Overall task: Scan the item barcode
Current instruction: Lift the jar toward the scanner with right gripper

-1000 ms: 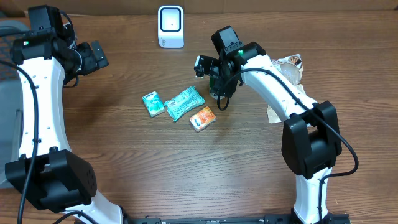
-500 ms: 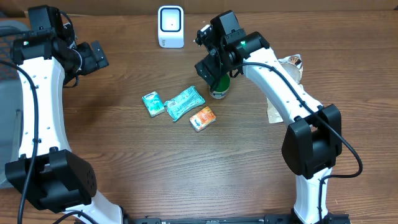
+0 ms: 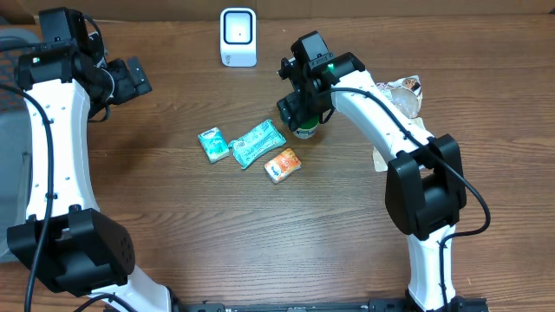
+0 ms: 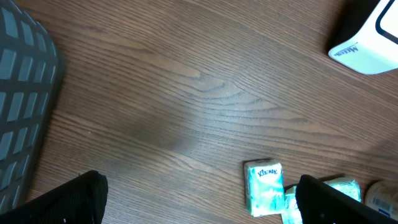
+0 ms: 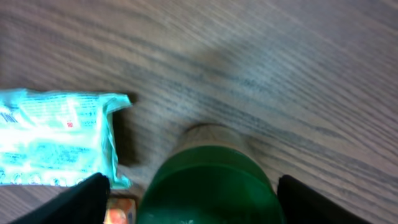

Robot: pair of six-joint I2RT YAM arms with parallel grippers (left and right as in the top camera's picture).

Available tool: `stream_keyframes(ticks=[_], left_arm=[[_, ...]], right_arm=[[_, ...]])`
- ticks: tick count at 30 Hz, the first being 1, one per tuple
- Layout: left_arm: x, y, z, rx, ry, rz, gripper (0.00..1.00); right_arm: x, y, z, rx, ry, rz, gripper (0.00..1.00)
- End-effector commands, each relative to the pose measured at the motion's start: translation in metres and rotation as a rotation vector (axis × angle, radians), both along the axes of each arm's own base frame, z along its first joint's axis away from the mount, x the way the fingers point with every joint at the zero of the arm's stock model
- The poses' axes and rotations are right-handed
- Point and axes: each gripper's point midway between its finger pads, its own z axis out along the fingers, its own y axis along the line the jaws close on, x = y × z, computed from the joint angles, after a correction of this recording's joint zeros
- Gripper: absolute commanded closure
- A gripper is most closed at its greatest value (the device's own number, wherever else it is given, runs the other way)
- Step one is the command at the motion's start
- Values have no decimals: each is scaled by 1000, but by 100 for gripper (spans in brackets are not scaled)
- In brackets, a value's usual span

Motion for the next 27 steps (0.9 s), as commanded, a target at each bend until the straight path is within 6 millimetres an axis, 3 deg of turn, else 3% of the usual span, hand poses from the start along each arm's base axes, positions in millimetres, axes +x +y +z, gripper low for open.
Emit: stream_keyframes(ticks=[1,11,15,18,23,27], left_arm=[[-1,1,2,-11,-7,21,1],[-1,1,2,-11,-7,21,0],[-1,1,2,-11,-7,21,1],[-1,1,2,-11,-7,21,0],[-1,1,2,-11,-6,21,1],[-1,1,2,-11,-7,21,0]], right_arm=[[-4,-4,-19,-12,52,-11,25],[-7,-6,-19,-19,65,-11,40],[-3,-3,-8,-7,49,-12,46],[5,4,25,34,17,-32,50],[12,28,100,188,-65,16,53],[-1,56,154,360,-112,185,56]])
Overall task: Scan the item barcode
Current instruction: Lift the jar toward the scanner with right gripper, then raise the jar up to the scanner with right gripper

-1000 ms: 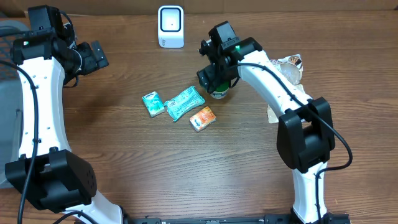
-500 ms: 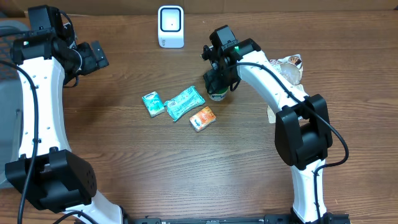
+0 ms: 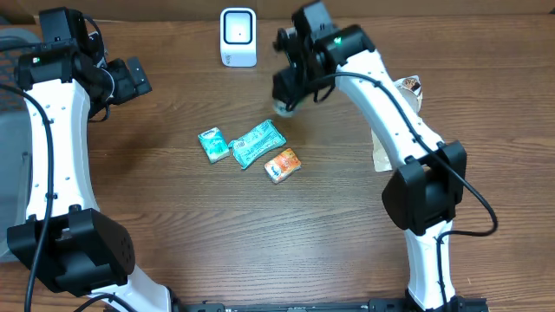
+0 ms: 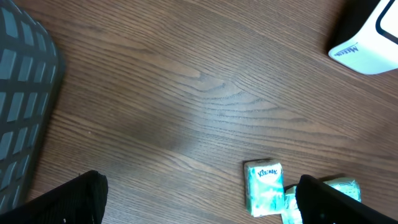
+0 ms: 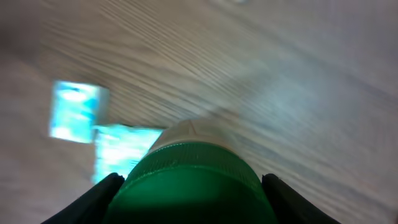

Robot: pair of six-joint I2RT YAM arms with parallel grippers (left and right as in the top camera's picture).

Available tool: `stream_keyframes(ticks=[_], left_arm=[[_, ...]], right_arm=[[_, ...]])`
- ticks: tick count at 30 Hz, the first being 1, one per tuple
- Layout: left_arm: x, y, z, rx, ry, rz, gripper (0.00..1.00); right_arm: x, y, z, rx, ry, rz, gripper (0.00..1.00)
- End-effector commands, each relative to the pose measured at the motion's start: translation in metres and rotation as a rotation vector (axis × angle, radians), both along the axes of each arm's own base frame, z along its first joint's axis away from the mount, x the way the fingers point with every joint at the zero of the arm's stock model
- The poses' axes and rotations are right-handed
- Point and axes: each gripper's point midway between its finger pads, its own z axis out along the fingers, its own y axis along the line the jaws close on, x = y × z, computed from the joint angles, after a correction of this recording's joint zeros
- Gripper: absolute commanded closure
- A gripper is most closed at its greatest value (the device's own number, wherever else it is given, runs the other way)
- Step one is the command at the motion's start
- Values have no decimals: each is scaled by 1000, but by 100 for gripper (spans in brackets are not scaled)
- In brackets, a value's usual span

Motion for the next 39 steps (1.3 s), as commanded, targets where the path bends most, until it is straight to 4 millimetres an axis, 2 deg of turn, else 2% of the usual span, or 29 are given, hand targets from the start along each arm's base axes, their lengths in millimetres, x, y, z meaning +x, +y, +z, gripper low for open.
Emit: stream_keyframes(ticks=[1,5,6,8,13,17,21,28,32,36,39], left_arm=[[-1,1,2,-11,-6,21,0],[-1,1,2,-11,-6,21,1],[-1,1,2,-11,-6,21,0],[-1,1,2,-11,-6,21,1],[-1,1,2,-11,-6,21,0],[-1,1,2,-11,-6,21,0],[-1,1,2,-11,-6,21,0],[-1,1,2,-11,-6,21,1],[-1,1,2,-11,-6,21,0],[-1,1,2,-11,-6,21,1],[-1,1,2,-11,-6,21,1]], right_arm=[[-24,33,82,234,-95,225,56],[-51,50,113,387,-117,426,58],[-61,50,124,458,-115,485,58],[-66,46,135,540,-108,529,59],[-61,18,162,733,-84,520,61],[-51,-8,174,807,-90,481,63],[-47,-20,173,811,-74,444,65],[-43,-20,167,772,-87,436,67],[-31,-17,153,657,-140,420,69],[-6,-5,132,425,-263,388,72],[31,5,120,229,-392,270,72]])
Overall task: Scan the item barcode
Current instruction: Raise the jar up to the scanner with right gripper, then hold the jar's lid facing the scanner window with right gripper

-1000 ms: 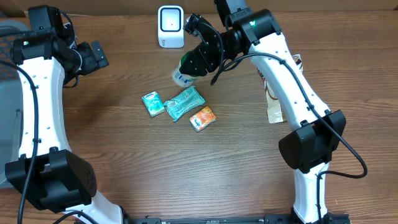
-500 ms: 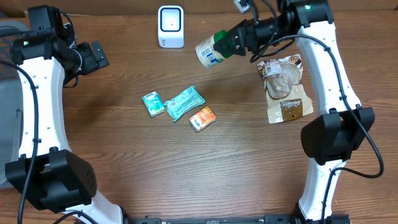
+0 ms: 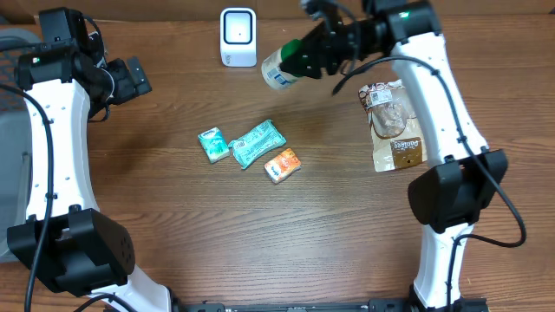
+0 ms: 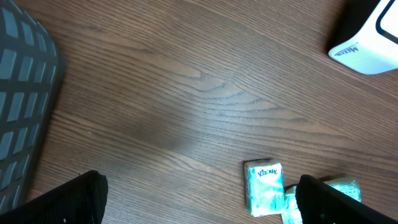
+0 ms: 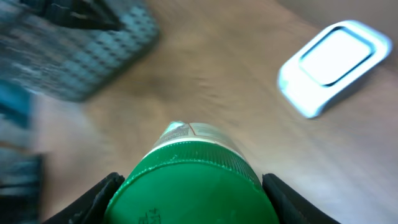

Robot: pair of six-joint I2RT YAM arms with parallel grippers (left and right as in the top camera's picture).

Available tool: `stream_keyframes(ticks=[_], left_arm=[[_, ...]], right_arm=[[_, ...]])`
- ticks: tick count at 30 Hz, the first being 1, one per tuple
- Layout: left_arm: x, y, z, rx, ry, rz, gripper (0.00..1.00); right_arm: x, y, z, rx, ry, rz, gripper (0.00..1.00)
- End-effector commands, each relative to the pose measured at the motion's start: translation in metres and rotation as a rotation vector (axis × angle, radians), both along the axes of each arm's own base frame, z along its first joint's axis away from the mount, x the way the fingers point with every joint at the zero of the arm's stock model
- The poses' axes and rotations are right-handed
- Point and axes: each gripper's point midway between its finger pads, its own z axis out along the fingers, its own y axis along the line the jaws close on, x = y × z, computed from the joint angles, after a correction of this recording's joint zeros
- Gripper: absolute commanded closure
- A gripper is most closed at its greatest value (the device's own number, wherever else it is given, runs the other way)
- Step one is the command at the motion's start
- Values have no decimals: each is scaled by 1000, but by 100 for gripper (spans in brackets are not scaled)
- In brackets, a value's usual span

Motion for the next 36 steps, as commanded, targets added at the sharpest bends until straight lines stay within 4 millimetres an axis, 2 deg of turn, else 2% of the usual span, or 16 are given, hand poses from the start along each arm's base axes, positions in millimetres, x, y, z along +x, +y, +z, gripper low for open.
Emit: stream_keyframes(ticks=[1,5,11,18,22,24,29,36], left_arm=[[-1,1,2,-11,-7,21,1],[-1,1,2,-11,-6,21,0],[-1,1,2,-11,-7,21,0],[-1,1,2,-11,-6,21,1],[-1,1,2,-11,-7,21,1],[-1,1,2,-11,-6,21,1],[-1,1,2,-11,-6,21,0],[-1,1,2,-11,-6,21,0]], right_arm=[[35,10,16,-199,-232,-200,72],[76,28,19,-271,-465,-278,72],[123,55,20,-269,-779,-235,71],[158,72,-6,-345,-1069,-137,72],[163,79,-17,-318,-1089,-124,72],[163,85,-29,-300,-1082,-99,72],[167,87,-48,-303,-1072,-91,72],[169,84,-52,-335,-1100,-70,72]])
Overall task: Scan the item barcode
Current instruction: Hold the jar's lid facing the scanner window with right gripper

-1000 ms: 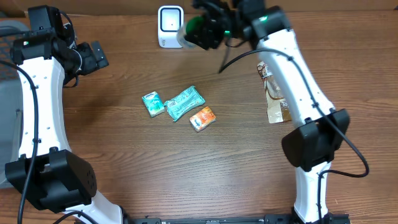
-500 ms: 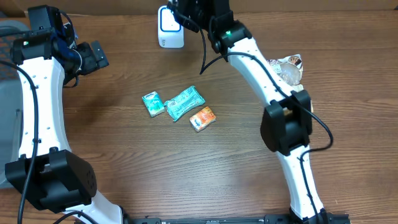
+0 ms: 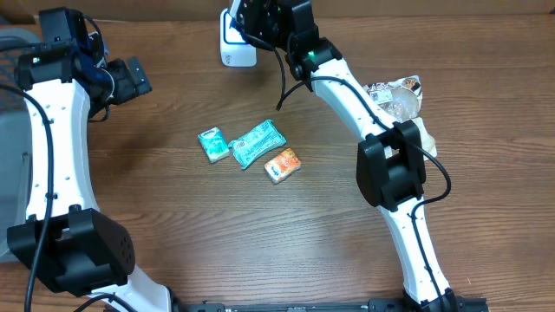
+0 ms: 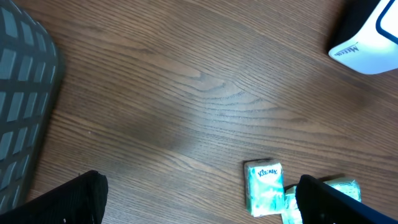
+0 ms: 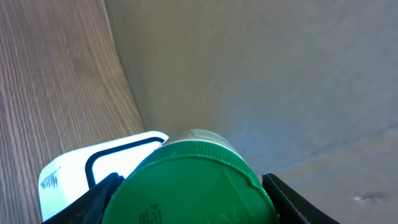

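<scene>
A bottle with a green cap [image 5: 193, 186] fills the bottom of the right wrist view, and my right gripper [image 5: 193, 202] is shut on it. The white barcode scanner [image 5: 93, 168] lies just beyond the bottle. From overhead, the right gripper [image 3: 253, 19] hangs over the scanner [image 3: 231, 50] at the table's back edge and hides the bottle. My left gripper [image 3: 130, 78] stands open at the far left with nothing between its fingers [image 4: 68, 199]. The scanner [image 4: 370, 34] also shows in the left wrist view's top right corner.
Two teal tissue packs [image 3: 212, 144] [image 3: 257, 143] and an orange packet [image 3: 283, 165] lie mid-table. A snack bag [image 3: 397, 94] lies at the right. A grey basket [image 4: 22, 106] sits at the left edge. A cardboard wall rises behind the scanner.
My right gripper has moved left and back with the bottle, from just right of the scanner to right over it. The left arm has not moved.
My right gripper was around the green-capped bottle standing beside the packets. Then it held the bottle raised and nearer the scanner. Later the bottle lay on its side just right of the scanner, and now it is at the scanner's face.
</scene>
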Robot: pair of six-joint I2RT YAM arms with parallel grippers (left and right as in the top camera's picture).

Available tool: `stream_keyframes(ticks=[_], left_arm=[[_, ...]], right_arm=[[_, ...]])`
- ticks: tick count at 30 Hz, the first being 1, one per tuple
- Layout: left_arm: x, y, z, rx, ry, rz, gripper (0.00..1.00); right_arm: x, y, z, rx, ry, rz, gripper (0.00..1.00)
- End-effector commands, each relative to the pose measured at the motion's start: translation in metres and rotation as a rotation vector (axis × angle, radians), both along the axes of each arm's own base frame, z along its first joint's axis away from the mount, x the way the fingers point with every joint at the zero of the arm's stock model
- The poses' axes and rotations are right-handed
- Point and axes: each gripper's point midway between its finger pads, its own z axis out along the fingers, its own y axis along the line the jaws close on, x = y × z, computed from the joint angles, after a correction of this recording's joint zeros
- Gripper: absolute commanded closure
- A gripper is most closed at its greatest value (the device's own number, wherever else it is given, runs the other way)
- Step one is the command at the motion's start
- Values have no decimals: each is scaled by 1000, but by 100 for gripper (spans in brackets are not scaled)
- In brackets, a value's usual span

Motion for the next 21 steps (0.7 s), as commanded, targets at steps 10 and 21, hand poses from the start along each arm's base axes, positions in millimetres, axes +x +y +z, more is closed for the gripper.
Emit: stream_keyframes(ticks=[10,21], left_arm=[[-1,1,2,-10,-7,21,0],[-1,1,2,-10,-6,21,0]], right_arm=[[8,-9,14,-154,-161,23,72],[13,-13,22,-234,-262,43,71]])
